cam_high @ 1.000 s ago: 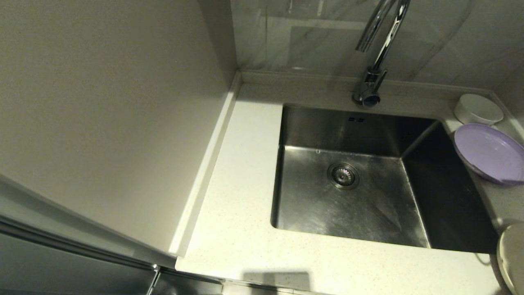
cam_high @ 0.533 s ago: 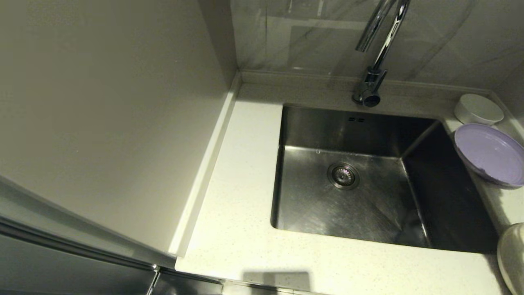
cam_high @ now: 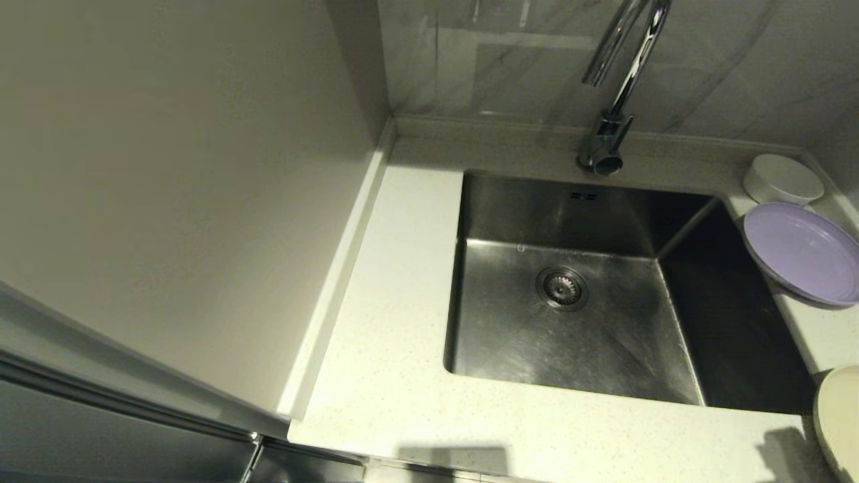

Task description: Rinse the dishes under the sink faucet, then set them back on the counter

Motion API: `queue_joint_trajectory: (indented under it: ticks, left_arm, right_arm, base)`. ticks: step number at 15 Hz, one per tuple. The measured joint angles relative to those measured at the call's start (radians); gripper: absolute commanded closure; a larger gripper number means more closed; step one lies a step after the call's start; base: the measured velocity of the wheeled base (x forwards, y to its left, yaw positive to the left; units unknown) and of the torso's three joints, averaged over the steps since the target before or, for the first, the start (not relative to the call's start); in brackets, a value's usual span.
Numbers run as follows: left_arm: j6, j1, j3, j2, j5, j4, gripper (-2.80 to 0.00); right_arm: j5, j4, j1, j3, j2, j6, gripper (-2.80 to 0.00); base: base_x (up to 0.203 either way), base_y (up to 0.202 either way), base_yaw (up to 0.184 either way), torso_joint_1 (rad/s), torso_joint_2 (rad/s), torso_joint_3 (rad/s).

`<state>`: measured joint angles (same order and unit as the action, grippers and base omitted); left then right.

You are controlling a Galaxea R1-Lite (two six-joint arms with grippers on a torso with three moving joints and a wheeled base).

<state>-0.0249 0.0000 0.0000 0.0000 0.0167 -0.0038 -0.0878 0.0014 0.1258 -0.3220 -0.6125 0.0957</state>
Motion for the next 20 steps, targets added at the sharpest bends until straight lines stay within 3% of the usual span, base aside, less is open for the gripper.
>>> queue_joint_trajectory:
  ticks: [3,5,8,10,12,20]
  left_arm:
    - [0.000,-0.001,0.000,0.000,0.000,0.000,0.00]
    - [0.000,0.000,0.000,0.000,-0.001,0.000,0.00]
    - [0.000,0.000,0.000,0.000,0.000,0.000,0.00]
    - [0.000,0.000,0.000,0.000,-0.001,0.000,0.00]
    - [0.000,0.000,0.000,0.000,-0.001,0.000,0.00]
    - [0.000,0.000,0.000,0.000,0.000,0.000,0.00]
  right_arm:
    - [0.039,-0.054,-0.066,0.238,0.251,-0.007,0.00]
    - [0.056,-0.004,-0.098,0.294,0.400,-0.009,0.00]
    - [0.064,0.033,-0.119,0.304,0.548,0.003,0.00]
    - [0.068,0.000,-0.122,0.315,0.585,-0.030,0.00]
    - [0.073,0.000,-0.124,0.319,0.603,-0.070,0.00]
    - [0.073,0.000,-0.124,0.320,0.614,-0.073,0.00]
  base:
    - [0.000,0.000,0.000,0.000,0.00,0.000]
    - [0.000,0.000,0.000,0.000,0.00,0.000]
    - [0.000,0.000,0.000,0.000,0.00,0.000]
    - [0.000,0.000,0.000,0.000,0.00,0.000]
    - [0.000,0.000,0.000,0.000,0.00,0.000]
    - [0.000,0.000,0.000,0.000,0.00,0.000]
